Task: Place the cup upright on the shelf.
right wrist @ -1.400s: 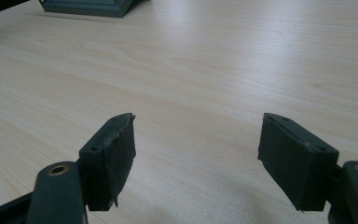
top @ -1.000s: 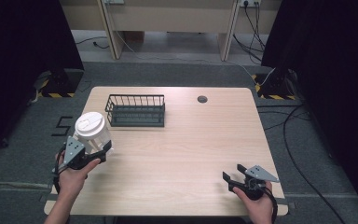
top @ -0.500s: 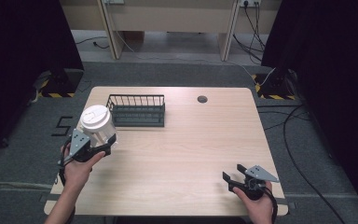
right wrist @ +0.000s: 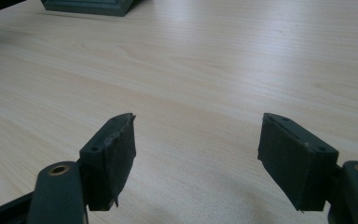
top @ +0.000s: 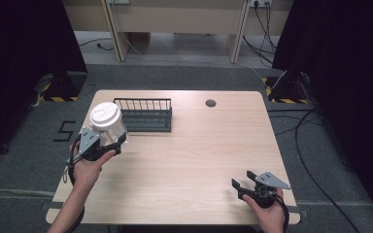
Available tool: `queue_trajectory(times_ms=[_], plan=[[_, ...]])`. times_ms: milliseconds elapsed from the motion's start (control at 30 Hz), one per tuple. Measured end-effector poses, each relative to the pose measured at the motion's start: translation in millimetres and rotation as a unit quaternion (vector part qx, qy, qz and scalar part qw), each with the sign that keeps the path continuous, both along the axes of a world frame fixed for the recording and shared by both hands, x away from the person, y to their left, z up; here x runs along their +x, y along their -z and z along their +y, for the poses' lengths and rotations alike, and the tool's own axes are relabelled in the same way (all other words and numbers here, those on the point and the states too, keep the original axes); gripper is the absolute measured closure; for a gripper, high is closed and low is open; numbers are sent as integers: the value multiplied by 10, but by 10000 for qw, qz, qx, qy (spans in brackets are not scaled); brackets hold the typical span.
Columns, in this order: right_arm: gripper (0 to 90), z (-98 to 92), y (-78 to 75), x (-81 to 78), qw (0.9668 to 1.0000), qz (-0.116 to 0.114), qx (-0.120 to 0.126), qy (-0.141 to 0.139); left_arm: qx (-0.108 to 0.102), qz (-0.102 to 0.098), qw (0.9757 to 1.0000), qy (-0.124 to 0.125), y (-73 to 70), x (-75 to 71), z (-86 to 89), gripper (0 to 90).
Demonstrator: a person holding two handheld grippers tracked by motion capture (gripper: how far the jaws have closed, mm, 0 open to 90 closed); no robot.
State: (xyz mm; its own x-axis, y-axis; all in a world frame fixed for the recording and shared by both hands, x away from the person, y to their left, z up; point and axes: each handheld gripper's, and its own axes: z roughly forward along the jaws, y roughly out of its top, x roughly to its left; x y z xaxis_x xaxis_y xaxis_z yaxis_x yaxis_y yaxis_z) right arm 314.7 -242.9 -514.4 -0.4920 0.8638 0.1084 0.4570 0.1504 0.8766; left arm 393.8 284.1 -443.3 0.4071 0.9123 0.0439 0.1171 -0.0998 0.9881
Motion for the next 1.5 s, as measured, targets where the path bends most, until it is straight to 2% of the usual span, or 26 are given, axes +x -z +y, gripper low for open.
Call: queue_trajectory(times_ms=[700,1500], plan=[[280,-4,0,1,10000,-3,17,6,-33,-44,9999,-138,-150,349,-129,175],[280,-6,0,2,10000,5,23,-3,-136,-142,9994,-280,-244,616,-230,175]])
